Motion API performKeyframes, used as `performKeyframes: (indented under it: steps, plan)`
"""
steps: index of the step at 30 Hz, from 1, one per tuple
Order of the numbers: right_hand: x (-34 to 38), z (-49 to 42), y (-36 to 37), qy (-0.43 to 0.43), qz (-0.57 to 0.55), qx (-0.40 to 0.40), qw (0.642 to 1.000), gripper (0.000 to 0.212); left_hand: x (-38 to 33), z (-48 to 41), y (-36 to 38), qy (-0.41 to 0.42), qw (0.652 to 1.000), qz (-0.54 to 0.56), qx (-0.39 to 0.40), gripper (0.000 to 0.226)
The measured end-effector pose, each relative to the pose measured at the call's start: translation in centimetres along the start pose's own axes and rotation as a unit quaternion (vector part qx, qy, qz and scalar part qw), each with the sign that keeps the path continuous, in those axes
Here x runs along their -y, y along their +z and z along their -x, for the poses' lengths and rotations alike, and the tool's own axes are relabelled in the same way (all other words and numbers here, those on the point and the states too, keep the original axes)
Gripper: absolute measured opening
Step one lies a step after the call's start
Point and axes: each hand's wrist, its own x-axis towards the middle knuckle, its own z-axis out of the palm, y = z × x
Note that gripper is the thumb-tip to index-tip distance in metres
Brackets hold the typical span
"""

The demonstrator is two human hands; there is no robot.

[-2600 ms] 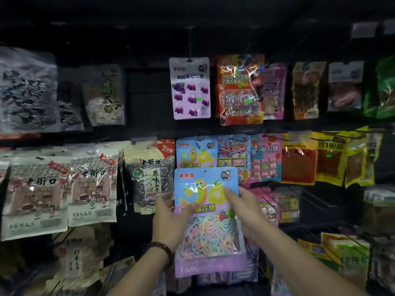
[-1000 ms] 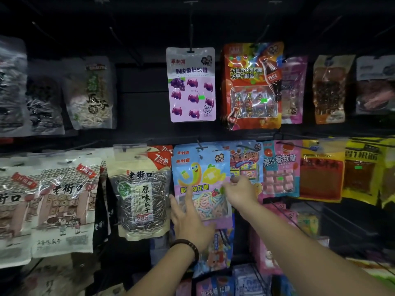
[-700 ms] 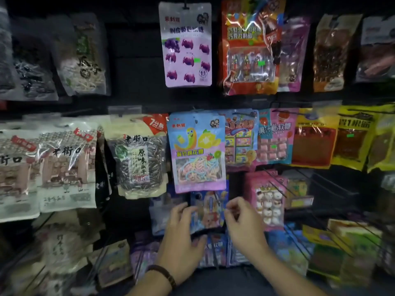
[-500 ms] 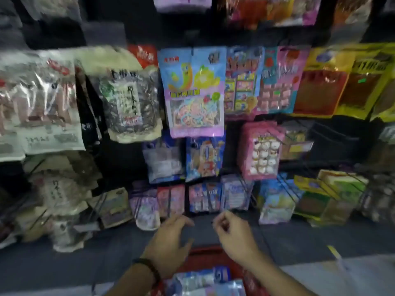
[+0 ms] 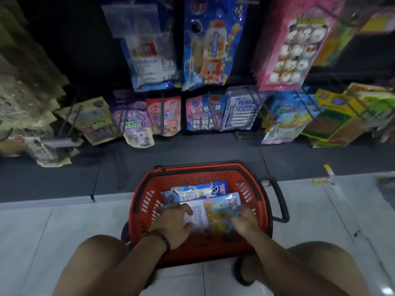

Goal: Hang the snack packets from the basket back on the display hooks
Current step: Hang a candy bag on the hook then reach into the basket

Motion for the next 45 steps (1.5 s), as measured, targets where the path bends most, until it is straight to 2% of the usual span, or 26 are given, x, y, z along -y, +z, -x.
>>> performKeyframes:
  steps: [4,7,10,13,16,18,20,23,25,27,31,32,33,35,37,40,43,45]
  plan:
    - [-2.4,-3.3,2.2,0.041,-0.026,0.000,0.999,0.035,-0.2,-1.1,0.3,0.008,1.000,-0.008,-0.013,0.035]
    - [-2.2,-5.0,2.3,0.068,-0.048,-0.002,0.997,0.062,0.3,-1.7,0.3,0.001,1.000,0.011,-0.025,0.031]
    - [-0.1,-2.9,1.6,0.061,-0.033,0.040,0.997,0.051,0.7,-2.2,0.2,0.010,0.999,0.023,-0.029,0.023]
    - [0.9,-0.5,1.3,0.024,0.012,0.071,0.997,0.058,1.1,-2.2,-0.2,0.008,0.999,0.022,-0.037,0.023]
    - [0.8,0.5,1.5,-0.033,0.063,0.091,0.993,0.041,1.2,-1.8,-0.4,-0.005,0.999,0.025,-0.030,0.025]
    - [1.3,1.1,1.5,-0.073,0.053,0.092,0.992,0.035,1.0,-1.4,-0.5,-0.012,0.999,0.030,-0.033,0.028]
    - [2.4,2.4,1.2,-0.116,0.035,0.110,0.987,0.029,0.8,-0.8,-0.6,-0.026,0.998,0.040,-0.032,0.037]
    - [3.0,4.6,0.7,-0.154,0.015,0.136,0.979,0.017,0.9,0.3,-1.0,-0.029,0.996,0.062,-0.051,0.069]
    - [3.3,6.5,0.1,-0.187,0.007,0.154,0.970,0.018,1.2,0.9,-1.2,-0.010,0.997,0.053,-0.064,0.090]
    - [4.2,8.0,-0.7,-0.227,0.009,0.165,0.960,0.028,0.9,1.6,-2.0,0.027,0.995,0.061,-0.074,0.096]
    - [4.6,10.5,-2.0,-0.293,-0.004,0.175,0.940,0.069,-1.2,3.8,-3.7,0.068,0.991,0.095,-0.061,0.073]
    - [4.5,11.7,-2.2,-0.298,-0.021,0.160,0.941,0.070,-1.6,4.3,-3.9,0.068,0.991,0.103,-0.056,0.065]
    - [4.6,13.6,-2.6,-0.301,-0.047,0.146,0.941,0.060,-2.0,4.9,-4.1,0.063,0.988,0.132,-0.052,0.058]
    - [4.4,16.3,-3.2,-0.308,-0.089,0.108,0.941,0.027,-2.9,6.3,-4.6,0.059,0.977,0.197,-0.055,0.049]
    - [4.3,17.9,-4.1,-0.328,-0.123,0.059,0.935,0.008,-3.7,7.4,-5.1,0.074,0.966,0.235,-0.076,0.034]
    - [4.5,19.1,-6.1,-0.320,-0.200,-0.012,0.926,0.017,-6.0,9.6,-7.3,0.100,0.942,0.292,-0.133,0.007]
    - [5.6,20.4,-8.0,-0.283,-0.331,0.008,0.900,0.030,-8.3,11.3,-9.7,0.112,0.915,0.352,-0.163,0.013]
    - [7.0,21.6,-9.1,-0.291,-0.361,0.043,0.885,0.025,-9.6,12.1,-11.1,0.112,0.893,0.395,-0.184,0.018]
